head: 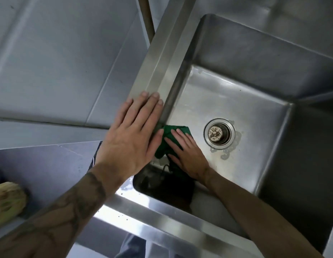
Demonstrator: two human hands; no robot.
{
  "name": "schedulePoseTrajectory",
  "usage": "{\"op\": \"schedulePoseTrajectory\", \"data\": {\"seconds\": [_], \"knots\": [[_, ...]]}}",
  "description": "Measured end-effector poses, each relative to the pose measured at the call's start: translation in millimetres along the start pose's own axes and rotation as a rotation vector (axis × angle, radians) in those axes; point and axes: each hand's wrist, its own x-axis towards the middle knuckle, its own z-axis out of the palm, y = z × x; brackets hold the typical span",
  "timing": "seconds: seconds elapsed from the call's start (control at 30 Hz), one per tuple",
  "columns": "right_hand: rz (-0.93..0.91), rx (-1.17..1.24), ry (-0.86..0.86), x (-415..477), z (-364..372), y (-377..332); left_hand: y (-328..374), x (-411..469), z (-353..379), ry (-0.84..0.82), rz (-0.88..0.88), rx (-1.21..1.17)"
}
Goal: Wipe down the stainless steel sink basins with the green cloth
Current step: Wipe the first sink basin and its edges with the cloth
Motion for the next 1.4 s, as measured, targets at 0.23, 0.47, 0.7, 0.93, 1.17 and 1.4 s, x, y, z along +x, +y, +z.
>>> {"op": "schedulePoseTrajectory", "data": {"seconds": [0.23, 0.47, 0.7, 0.93, 1.17, 1.4], "knots": [[-0.010, -0.037, -0.027, -81.2, 4.3, 30.1, 1.3, 0.9, -0.1, 0.006, 0.019, 0.058], [-0.008, -0.002, -0.015, -10.1, 10.4, -6.3, 2.3, 3.4, -0.2, -0.026, 0.014, 0.066], [-0.088, -0.048, -0.047, -79.4, 9.0, 28.0, 0.3, 2.9, 0.0, -0.006, 0.024, 0.071], [-0.115, -0.040, -0.023, -12.5, 10.0, 0.2, 1.6, 3.2, -0.8, -0.016, 0.024, 0.061], [-0.093, -0.038, -0.063, -92.1, 3.6, 40.1, -0.2, 3.5, -1.3, -0.023, 0.046, 0.102], [0.094, -0.025, -0.009, -8.3, 3.1, 0.2, 0.1, 4.4, -3.1, -0.028, 0.042, 0.082]]}}
